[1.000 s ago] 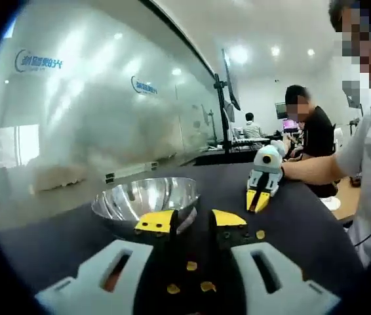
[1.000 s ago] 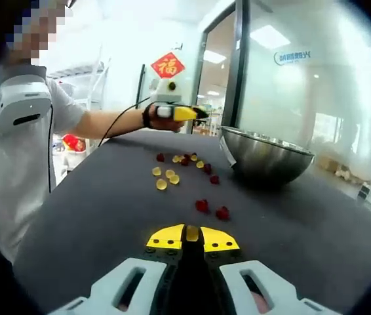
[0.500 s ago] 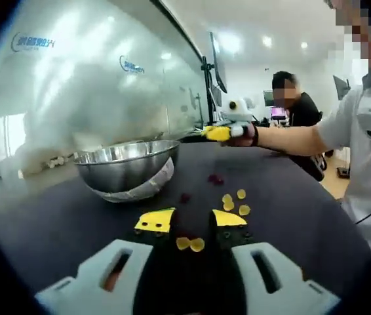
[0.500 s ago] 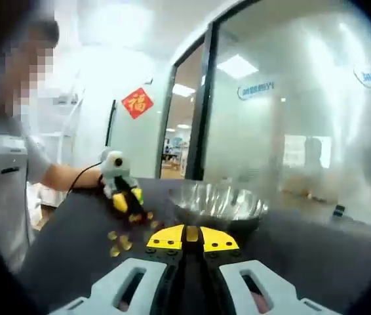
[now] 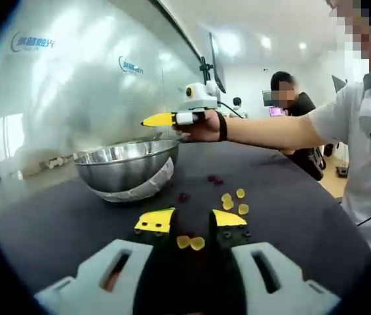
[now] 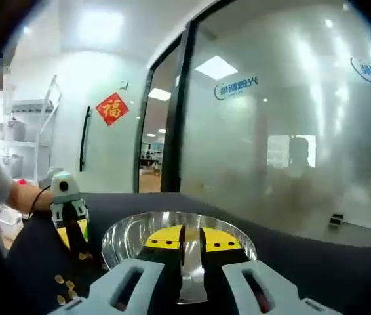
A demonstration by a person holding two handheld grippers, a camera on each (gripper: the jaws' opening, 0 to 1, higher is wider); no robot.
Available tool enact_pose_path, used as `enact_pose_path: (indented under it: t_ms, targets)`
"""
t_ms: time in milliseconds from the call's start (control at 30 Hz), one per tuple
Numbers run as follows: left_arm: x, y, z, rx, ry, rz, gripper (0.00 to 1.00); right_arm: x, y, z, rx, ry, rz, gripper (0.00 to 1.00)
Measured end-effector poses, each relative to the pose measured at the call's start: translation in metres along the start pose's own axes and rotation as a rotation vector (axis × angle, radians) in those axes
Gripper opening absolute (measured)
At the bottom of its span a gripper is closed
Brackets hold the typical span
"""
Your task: Pick candy and put bowl
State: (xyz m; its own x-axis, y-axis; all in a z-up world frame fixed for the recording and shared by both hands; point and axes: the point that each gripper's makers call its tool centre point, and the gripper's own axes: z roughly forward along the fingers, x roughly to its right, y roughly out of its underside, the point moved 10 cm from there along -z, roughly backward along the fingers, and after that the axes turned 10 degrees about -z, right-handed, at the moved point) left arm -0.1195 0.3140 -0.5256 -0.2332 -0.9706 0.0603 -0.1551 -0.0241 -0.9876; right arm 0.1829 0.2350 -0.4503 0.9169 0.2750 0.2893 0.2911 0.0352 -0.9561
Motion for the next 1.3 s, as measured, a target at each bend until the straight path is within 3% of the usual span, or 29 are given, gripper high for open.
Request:
enact_pose_path:
  t_ms: [33, 167, 267, 367, 433, 533, 600, 633, 733, 800, 833, 900, 1033, 1300]
  targets:
    - [-0.001, 0.001, 0.0, 0.0, -0.001, -0.003, 0.15, 0.001, 0.0, 0.0, 0.0, -0.007, 0.012, 0.16]
    - [-0.002, 0.002, 0.001, -0.007, -0.006, -0.007, 0.15, 0.006, -0.005, -0.007, 0.021, 0.0, 0.056, 0.14]
    - [-0.001, 0.002, 0.0, -0.006, -0.005, -0.009, 0.15, 0.004, -0.008, -0.018, 0.016, -0.005, 0.032, 0.14]
    - [-0.001, 0.002, 0.0, -0.006, -0.002, -0.009, 0.15, -0.009, -0.008, -0.041, 0.04, -0.067, 0.012, 0.14]
    - [0.001, 0.002, 0.0, -0.01, 0.011, -0.008, 0.15, -0.024, 0.003, -0.067, 0.039, -0.144, 0.006, 0.14]
    - [0.008, 0.003, -0.002, -0.026, 0.085, -0.01, 0.15, -0.046, 0.029, -0.103, -0.029, -0.262, 0.012, 0.14]
    - [0.01, 0.006, -0.005, -0.069, 0.123, 0.009, 0.15, -0.059, 0.05, -0.127, -0.078, -0.31, 0.056, 0.14]
    - [0.01, 0.006, -0.006, -0.062, 0.119, 0.006, 0.15, -0.066, 0.058, -0.14, -0.077, -0.323, 0.065, 0.14]
    - [0.013, 0.004, -0.013, -0.089, 0.129, 0.01, 0.15, -0.085, 0.071, -0.161, -0.104, -0.368, 0.051, 0.14]
    - [0.015, 0.004, -0.019, -0.093, 0.125, 0.021, 0.15, -0.09, 0.074, -0.164, -0.105, -0.376, 0.052, 0.14]
    - [0.016, 0.006, -0.021, -0.117, 0.123, 0.023, 0.15, -0.091, 0.074, -0.163, -0.125, -0.393, 0.013, 0.14]
    - [0.017, 0.01, -0.026, -0.155, 0.124, 0.04, 0.15, -0.095, 0.073, -0.158, -0.12, -0.427, 0.035, 0.14]
    - [0.022, 0.021, -0.021, -0.228, 0.146, 0.023, 0.15, -0.101, 0.082, -0.152, -0.202, -0.454, -0.022, 0.14]
    - [0.023, 0.023, -0.014, -0.213, 0.155, -0.009, 0.13, -0.113, 0.074, -0.124, -0.203, -0.5, -0.003, 0.14]
